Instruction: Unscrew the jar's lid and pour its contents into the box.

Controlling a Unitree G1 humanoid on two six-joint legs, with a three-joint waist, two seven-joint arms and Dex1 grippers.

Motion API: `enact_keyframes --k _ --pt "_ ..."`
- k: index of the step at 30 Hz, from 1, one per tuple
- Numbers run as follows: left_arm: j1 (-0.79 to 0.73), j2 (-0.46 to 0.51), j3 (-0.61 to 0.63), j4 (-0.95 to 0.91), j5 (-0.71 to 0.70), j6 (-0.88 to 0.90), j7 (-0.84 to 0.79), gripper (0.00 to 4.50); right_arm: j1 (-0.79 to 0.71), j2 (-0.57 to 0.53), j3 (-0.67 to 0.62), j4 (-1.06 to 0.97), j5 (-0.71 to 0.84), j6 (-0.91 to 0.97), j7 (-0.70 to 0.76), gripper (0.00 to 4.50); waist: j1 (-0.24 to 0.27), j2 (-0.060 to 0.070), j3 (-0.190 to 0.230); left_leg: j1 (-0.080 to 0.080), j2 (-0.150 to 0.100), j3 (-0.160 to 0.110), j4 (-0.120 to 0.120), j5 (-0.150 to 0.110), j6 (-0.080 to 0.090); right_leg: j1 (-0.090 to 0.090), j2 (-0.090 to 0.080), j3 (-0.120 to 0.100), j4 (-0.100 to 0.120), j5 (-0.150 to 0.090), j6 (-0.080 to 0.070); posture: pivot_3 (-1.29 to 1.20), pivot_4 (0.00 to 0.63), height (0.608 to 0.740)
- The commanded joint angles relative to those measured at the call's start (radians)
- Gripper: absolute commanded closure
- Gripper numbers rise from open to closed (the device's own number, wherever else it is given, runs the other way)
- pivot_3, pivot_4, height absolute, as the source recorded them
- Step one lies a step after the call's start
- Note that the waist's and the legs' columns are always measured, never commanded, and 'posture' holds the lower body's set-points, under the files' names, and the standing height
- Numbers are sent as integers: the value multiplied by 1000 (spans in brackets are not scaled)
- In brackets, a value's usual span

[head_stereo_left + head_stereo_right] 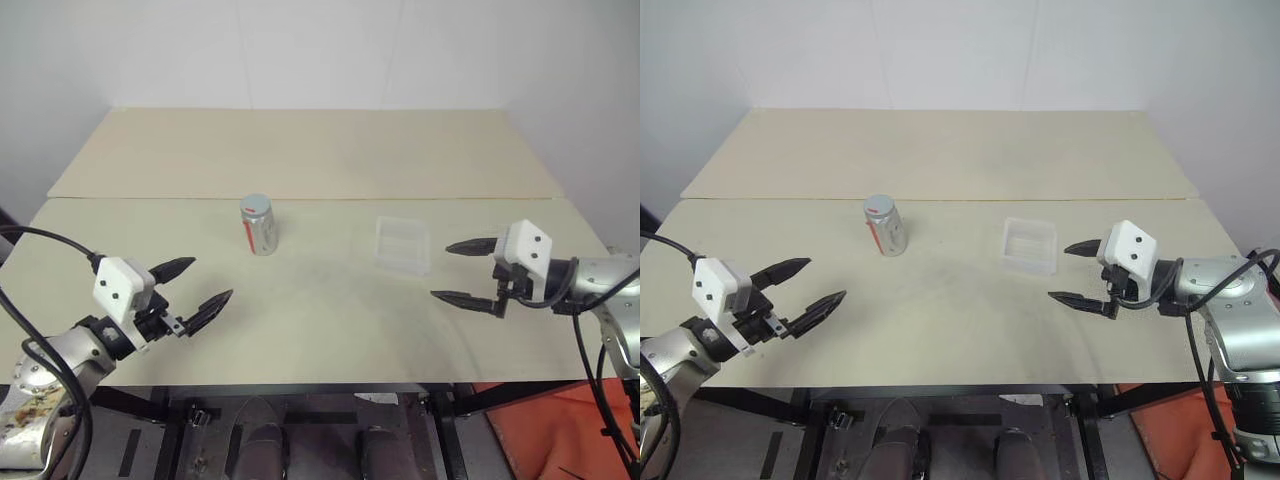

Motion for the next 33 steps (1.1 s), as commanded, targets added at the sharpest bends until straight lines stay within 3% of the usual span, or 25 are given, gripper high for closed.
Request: enact_keyframes --k 1,11,19,24,33 --pt "10 1 37 -38 -20 -15 6 25 -8 -23 -41 -8 16 -24 11 0 0 0 0 0 0 0 0 0 0 0 0 0 0 0 0 0 150 740" --pt "-61 -2 -20 42 17 -31 3 25 21 -1 -49 -55 2 -5 -55 0 3 0 0 0 -1 1 0 0 0 0 0 0 0 0 0 0 150 740" --pt "-280 -205 -120 335 117 -284 60 25 2 68 6 -125 -1 31 -141 0 3 -1 0 0 -2 0 1 0 0 0 0 0 0 0 0 0 150 740" --pt "-408 -230 -199 568 242 -428 71 25 -21 97 39 -160 -3 52 -175 0 3 -1 0 0 -2 0 1 0 0 0 0 0 0 0 0 0 150 740" --pt "-549 -261 -244 856 251 -568 -10 25 15 110 40 -210 8 59 -200 0 2 -1 0 -1 -2 0 1 0 0 0 0 -1 0 1 1 0 150 740"
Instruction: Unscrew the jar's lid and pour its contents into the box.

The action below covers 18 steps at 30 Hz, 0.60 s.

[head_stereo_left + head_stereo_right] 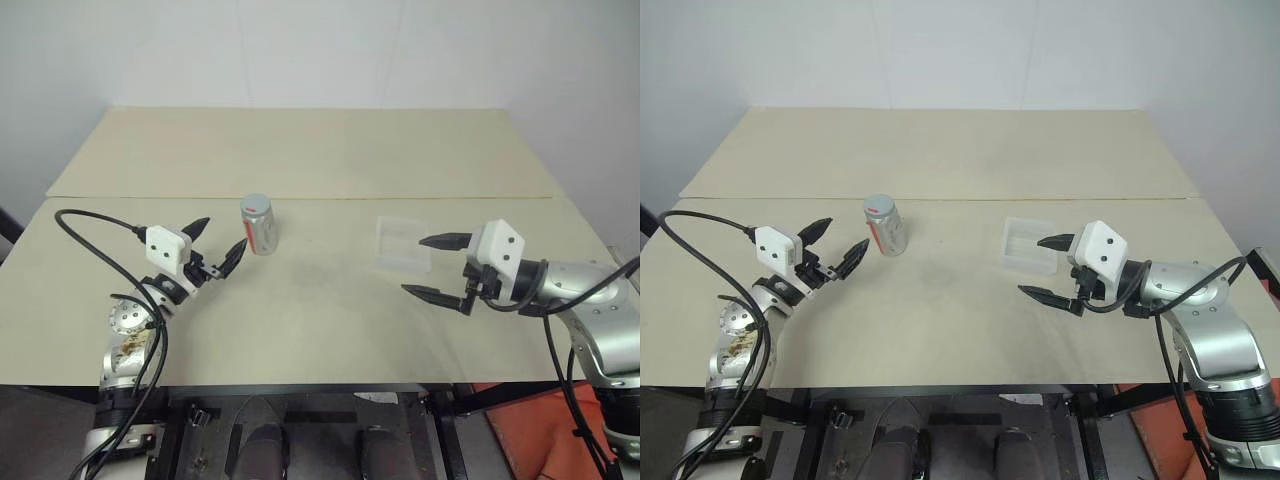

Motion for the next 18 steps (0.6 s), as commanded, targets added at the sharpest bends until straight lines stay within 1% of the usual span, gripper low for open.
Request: enact_keyframes --k 1,12,18 --pt "-43 -12 -20 64 -6 -58 -51 25 12 1 -26 -53 14 9 -18 0 0 0 0 0 0 0 0 0 0 0 0 0 0 0 0 0 150 740" --pt "-179 -62 -47 314 38 -175 -66 25 13 -6 -24 -68 9 14 -29 0 1 0 0 0 0 0 0 0 0 0 0 0 0 1 1 0 150 740" --pt "-280 -84 -61 497 81 -254 -50 25 15 -6 -27 -74 6 16 -41 0 1 0 0 0 0 0 1 0 0 0 0 0 0 1 1 0 150 740"
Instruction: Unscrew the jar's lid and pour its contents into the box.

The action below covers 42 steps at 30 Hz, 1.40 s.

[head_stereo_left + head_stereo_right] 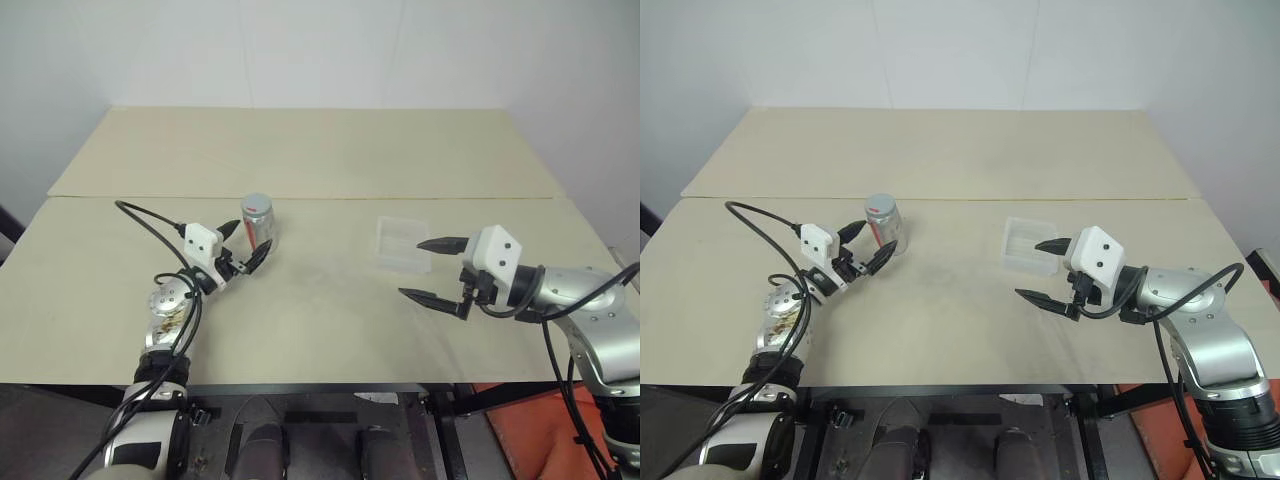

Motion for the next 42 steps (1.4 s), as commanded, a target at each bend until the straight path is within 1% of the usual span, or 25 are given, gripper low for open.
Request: enact_keyframes --k 1,10,16,19,24,25,26,29,32,35,39,42 --pt "-73 -13 -1 86 20 -74 13 25 -7 -6 -28 -36 4 2 -16 0 0 0 0 0 0 0 0 0 0 0 0 0 0 0 0 0 150 740" --pt "-173 -32 -1 255 48 -131 15 25 11 -19 -48 -36 -6 -4 -35 0 -1 0 0 -1 0 0 0 0 0 0 0 0 -1 0 1 0 150 740" --pt "-195 -36 2 307 56 -174 17 25 16 -11 -52 -33 -16 -10 -60 0 0 0 0 -1 0 0 0 0 0 0 0 0 -1 0 1 0 150 740" --pt "-206 -37 4 326 66 -196 42 601 10 -7 -49 -26 -20 -10 -70 0 0 0 0 -1 0 0 0 0 0 0 0 -1 -1 0 1 0 150 740" --pt "-208 -31 -2 341 86 -197 63 2273 6 -7 -43 -19 -24 -15 -74 0 0 0 0 -1 0 0 0 0 0 0 0 -1 -1 0 1 0 150 740" --pt "-208 -30 -3 342 89 -198 67 2505 4 -7 -42 -18 -24 -13 -76 0 0 0 0 -1 0 0 0 0 0 0 0 -1 0 0 1 0 150 740" --pt "-206 -31 0 336 83 -193 61 2513 0 -6 -39 -18 -23 -9 -78 0 0 0 0 -1 0 0 0 0 0 0 0 -1 0 0 1 0 150 740" --pt "-189 -37 5 293 58 -177 20 2513 -12 0 -29 -18 -22 -4 -82 0 -1 0 0 -1 0 0 0 0 0 0 0 -1 0 0 1 0 150 740" --pt "-152 -49 -1 192 14 -128 -56 2513 -33 23 -15 -30 -15 14 -100 0 -1 0 0 -1 0 0 0 0 0 0 0 -1 0 0 1 0 150 740" --pt "-89 -68 -28 8 -14 -33 -80 2513 -82 118 9 -78 37 85 -166 0 -5 0 0 -1 0 0 0 0 0 -1 0 0 0 0 1 0 150 740" --pt "9 -83 -83 -247 -33 108 -85 2513 -140 317 72 -158 86 214 -328 0 -6 0 0 -1 1 -1 0 0 0 -1 1 0 2 0 1 0 150 740" --pt "57 -80 -118 -372 -15 187 -63 2513 -146 405 143 -197 31 226 -407 0 -4 0 0 -1 1 -3 0 0 0 -2 1 0 2 0 1 0 150 740"
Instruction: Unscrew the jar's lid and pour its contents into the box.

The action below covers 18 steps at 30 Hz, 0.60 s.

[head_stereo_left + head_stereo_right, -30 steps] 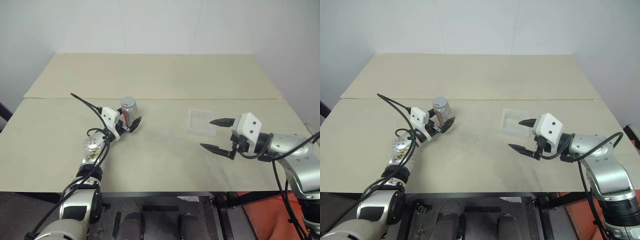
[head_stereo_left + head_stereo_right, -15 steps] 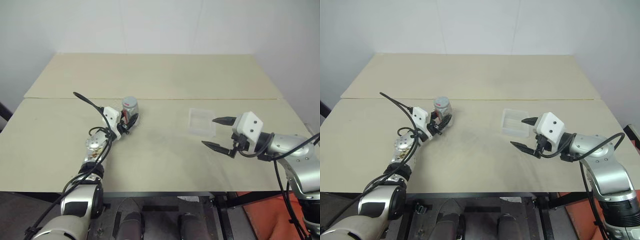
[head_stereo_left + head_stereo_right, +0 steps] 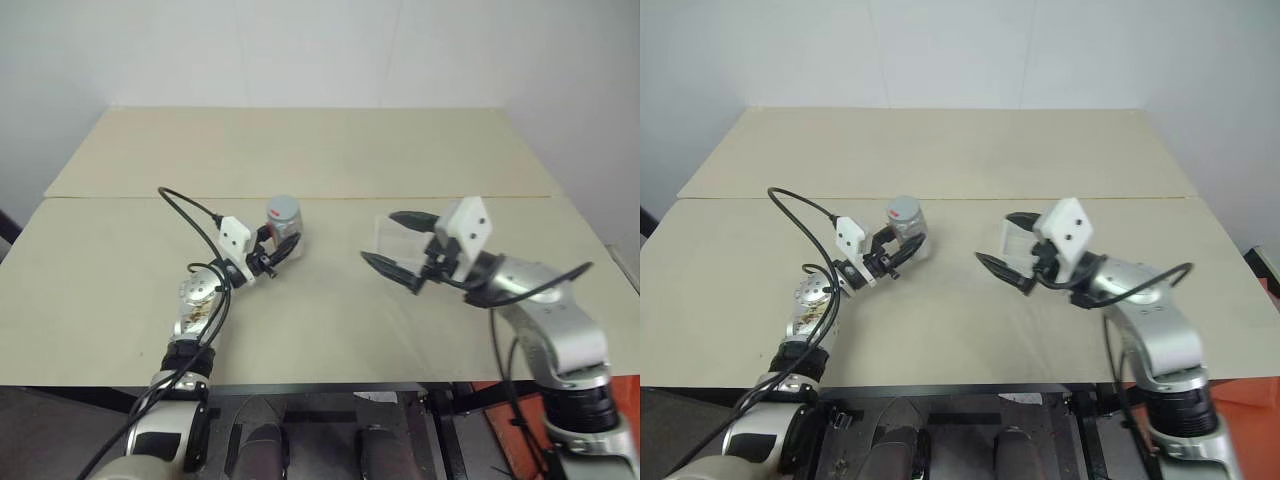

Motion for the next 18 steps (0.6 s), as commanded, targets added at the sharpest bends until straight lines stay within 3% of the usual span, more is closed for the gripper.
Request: enact_keyframes --k 1,8,18 --pt "34 13 -37 -157 6 74 16 2513 -24 71 65 -70 -47 20 -110 0 2 0 0 0 0 0 0 0 0 0 0 0 0 0 0 0 150 740" --pt "93 9 -104 -296 15 134 25 2513 -83 221 117 -57 -90 59 -252 0 3 0 0 0 -1 -1 1 0 0 0 -1 0 0 0 0 0 150 740" --pt "99 24 -149 -361 27 170 13 2513 -107 186 139 -25 -105 81 -201 0 0 0 0 0 -1 0 1 0 0 0 0 0 0 0 0 0 150 740"
